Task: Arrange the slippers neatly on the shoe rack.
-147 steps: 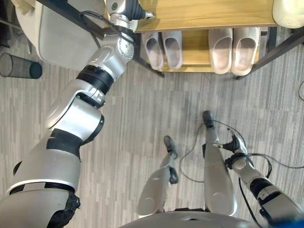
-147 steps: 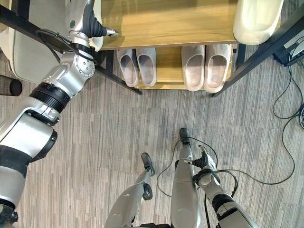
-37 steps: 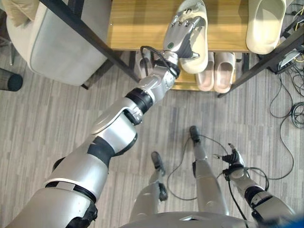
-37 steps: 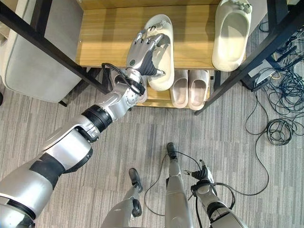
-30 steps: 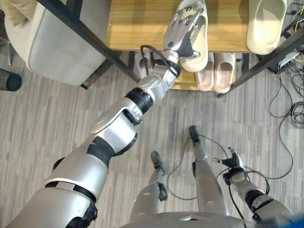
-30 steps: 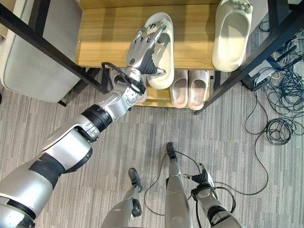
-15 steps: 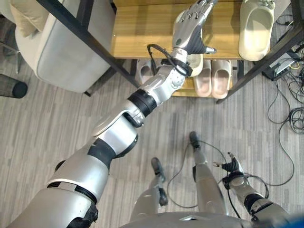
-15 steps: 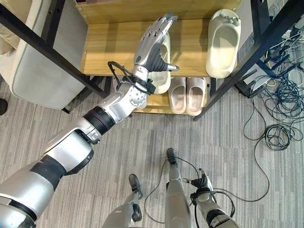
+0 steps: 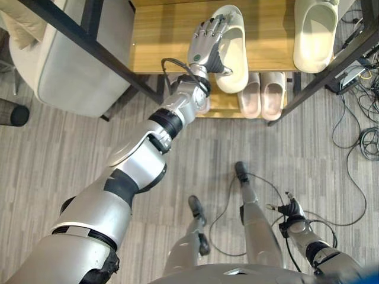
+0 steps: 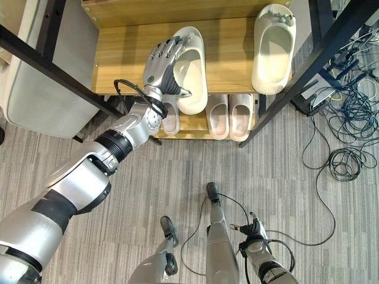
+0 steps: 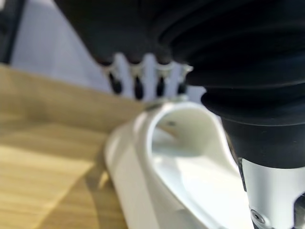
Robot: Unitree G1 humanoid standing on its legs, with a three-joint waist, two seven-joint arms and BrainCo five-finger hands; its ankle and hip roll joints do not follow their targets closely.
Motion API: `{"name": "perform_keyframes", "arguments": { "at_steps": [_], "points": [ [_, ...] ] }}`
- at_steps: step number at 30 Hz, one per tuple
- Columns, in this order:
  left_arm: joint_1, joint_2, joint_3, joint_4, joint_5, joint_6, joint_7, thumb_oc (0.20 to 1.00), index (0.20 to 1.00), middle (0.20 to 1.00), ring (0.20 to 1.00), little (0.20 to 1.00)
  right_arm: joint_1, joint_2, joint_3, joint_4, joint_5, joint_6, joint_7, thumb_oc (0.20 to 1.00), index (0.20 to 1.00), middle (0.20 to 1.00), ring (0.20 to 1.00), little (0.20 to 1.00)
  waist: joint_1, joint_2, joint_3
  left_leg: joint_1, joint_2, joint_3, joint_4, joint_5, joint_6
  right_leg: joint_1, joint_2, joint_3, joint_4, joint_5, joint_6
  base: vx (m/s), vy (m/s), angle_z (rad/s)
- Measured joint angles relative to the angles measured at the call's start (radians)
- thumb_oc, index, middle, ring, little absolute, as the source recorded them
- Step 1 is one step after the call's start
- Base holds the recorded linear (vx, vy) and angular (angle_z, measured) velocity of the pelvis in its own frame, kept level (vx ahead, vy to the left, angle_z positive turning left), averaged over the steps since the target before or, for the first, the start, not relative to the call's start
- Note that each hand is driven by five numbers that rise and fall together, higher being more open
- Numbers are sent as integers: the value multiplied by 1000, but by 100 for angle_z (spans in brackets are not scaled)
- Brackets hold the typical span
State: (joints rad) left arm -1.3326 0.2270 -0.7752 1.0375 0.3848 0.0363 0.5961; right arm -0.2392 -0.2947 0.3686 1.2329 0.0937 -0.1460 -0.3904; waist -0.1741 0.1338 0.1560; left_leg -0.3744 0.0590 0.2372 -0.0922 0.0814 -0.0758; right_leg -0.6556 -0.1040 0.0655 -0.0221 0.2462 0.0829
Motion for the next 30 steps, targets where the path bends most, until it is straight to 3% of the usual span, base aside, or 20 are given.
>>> {"name": "perform_keyframes", "arguments": {
  "at_steps": [5, 6, 8, 11, 13, 16, 17, 18, 19, 20, 21, 22, 23, 24, 25, 26, 27, 28, 30],
  "points": [
    [-10, -4, 48, 6, -4, 6, 24, 1000, 1000, 1000, 1000, 1000, 1, 2, 0, -11, 0, -2, -7, 1000, 1000, 1000, 1000, 1000, -2, -2, 0, -2, 5, 1, 0, -2, -2, -1, 6, -1, -5, 0, 0, 33, -27, -2],
    [21, -9, 115, -54, -20, 5, 38, 1000, 1000, 1000, 1000, 1000, 4, 4, -1, -28, 0, -2, -7, 1000, 1000, 1000, 1000, 1000, -2, -3, 0, 9, 9, 5, 0, -4, -5, 7, 10, 0, -4, 0, 0, 71, -75, -7],
    [73, 1, 150, -180, -22, -5, 68, 1000, 1000, 1000, 1000, 1000, 7, 10, -2, -43, 0, -3, -6, 1000, 1000, 1000, 1000, 1000, -1, -4, 0, 43, 17, 5, 0, -10, -11, 40, 21, -2, -4, 1, -3, 68, -61, -11],
    [330, 13, 189, -463, -22, -42, 86, 1000, 1000, 1000, 1000, 1000, 12, 11, -10, -38, 0, 2, -3, 1000, 1000, 1000, 1000, 1000, 17, -4, -3, 155, 48, 9, 0, -28, -22, 137, 43, -9, 24, -50, -28, 63, -104, -8],
    [388, 4, 182, -498, -21, -63, 84, 1000, 1000, 1000, 1000, 1000, 23, 13, -17, -38, -1, 1, -2, 1000, 1000, 1000, 1000, 1000, 39, -6, -6, 181, 62, -2, 0, -35, -20, 166, 50, -27, 34, -65, -38, 36, -165, 8],
    [608, 11, 193, -647, -17, -102, 78, 1000, 1000, 1000, 1000, 1000, 63, 15, -46, -33, -2, 19, 7, 1000, 1000, 1000, 1000, 1000, 59, 3, -8, 243, 82, -23, 15, -42, -20, 211, 68, -47, 102, -118, -51, 16, -188, 17],
    [652, 25, 177, -635, -17, -113, 60, 1000, 1000, 1000, 1000, 1000, 77, 17, -49, -24, -2, 20, 13, 1000, 1000, 1000, 1000, 1000, 76, 4, -7, 251, 109, -45, 49, -55, -14, 233, 82, -83, 144, -155, -66, -35, -264, 54],
    [675, 31, 171, -624, -19, -117, 50, 1000, 1000, 1000, 1000, 1000, 100, 26, -48, -3, -2, 21, 15, 1000, 1000, 1000, 1000, 1000, 83, -21, -1, 248, 104, -73, 109, -77, -22, 231, 68, -88, 211, -206, -89, -31, -202, 62],
    [685, 33, 170, -617, -19, -117, 41, 1000, 1000, 1000, 1000, 1000, 100, 25, -50, 9, -2, 21, 14, 1000, 1000, 1000, 1000, 1000, 87, -26, 0, 238, 106, -82, 146, -71, -18, 248, 73, -94, 217, -213, -83, -8, -242, 59],
    [677, 36, 178, -598, -22, -134, 30, 1000, 1000, 1000, 1000, 1000, 101, 33, -92, 12, -1, 19, 15, 1000, 1000, 1000, 1000, 1000, 112, -49, 17, 169, 121, -99, 307, -84, -30, 192, 65, -153, 489, -334, -104, 72, -70, 105],
    [687, 41, 158, -591, -23, -138, 16, 1000, 1000, 1000, 1000, 1000, 114, 54, -96, 31, 0, 24, 13, 1000, 1000, 1000, 1000, 1000, 107, -109, 35, 54, 85, -128, 553, -98, -30, 262, 53, -158, 498, -450, -187, 134, 6, 90],
    [716, 44, 149, -589, -25, -140, 11, 1000, 1000, 1000, 1000, 1000, 118, 48, -90, 50, 0, 28, 12, 1000, 1000, 1000, 1000, 1000, 131, -101, 37, -7, 85, -151, 629, -112, -29, 281, 76, -157, 464, -435, -173, 168, 73, 65],
    [724, 58, 144, -578, -24, -137, -4, 1000, 1000, 1000, 1000, 1000, 106, 45, -87, 57, 0, 29, 11, 1000, 1000, 1000, 1000, 1000, 141, -93, 40, -38, 47, -167, 587, -128, -26, 301, 90, -142, 415, -409, -132, 179, 102, -9],
    [724, 80, 145, -578, -23, -136, -8, 1000, 1000, 1000, 1000, 1000, 89, 49, -88, 58, 0, 28, 12, 1000, 1000, 1000, 1000, 1000, 143, -95, 45, -41, -1, -185, 459, -122, -23, 321, 96, -128, 349, -394, -108, 177, 122, -13],
    [720, 87, 146, -578, -22, -136, -11, 1000, 1000, 1000, 1000, 1000, 64, 53, -91, 64, 0, 29, 12, 1000, 1000, 1000, 1000, 1000, 147, -73, 45, -39, -33, -214, 297, -99, -25, 357, 110, -145, 279, -387, -90, 221, 128, -44],
    [694, 95, 151, -581, -20, -143, -12, 1000, 1000, 1000, 1000, 1000, 67, 54, -91, 70, 0, 30, 11, 1000, 1000, 1000, 1000, 1000, 175, -52, 59, -46, -9, -269, 167, -60, -56, 339, 133, -186, 411, -407, -126, 161, 78, -39],
    [677, 109, 168, -585, -18, -152, -10, 1000, 1000, 1000, 1000, 1000, 75, 67, -88, 45, -2, 30, 15, 1000, 1000, 1000, 1000, 1000, 169, -57, 74, -55, -11, -286, 130, -47, -68, 384, 168, -104, 388, -452, -182, 314, 160, -55],
    [683, 120, 178, -588, -19, -149, -11, 1000, 1000, 1000, 1000, 1000, 78, 64, -87, 26, -3, 28, 14, 1000, 1000, 1000, 1000, 1000, 170, -42, 87, -65, 3, -305, 121, -41, -54, 387, 192, -90, 382, -452, -155, 298, 193, -90],
    [701, 155, 177, -587, -16, -141, -31, 1000, 1000, 1000, 1000, 1000, 90, 62, -90, 0, -15, 34, 15, 1000, 1000, 1000, 1000, 1000, 163, -44, 95, -3, -25, -316, 157, -26, -4, 422, 227, 12, 352, -439, -145, 451, 334, -150]
  ]
}}
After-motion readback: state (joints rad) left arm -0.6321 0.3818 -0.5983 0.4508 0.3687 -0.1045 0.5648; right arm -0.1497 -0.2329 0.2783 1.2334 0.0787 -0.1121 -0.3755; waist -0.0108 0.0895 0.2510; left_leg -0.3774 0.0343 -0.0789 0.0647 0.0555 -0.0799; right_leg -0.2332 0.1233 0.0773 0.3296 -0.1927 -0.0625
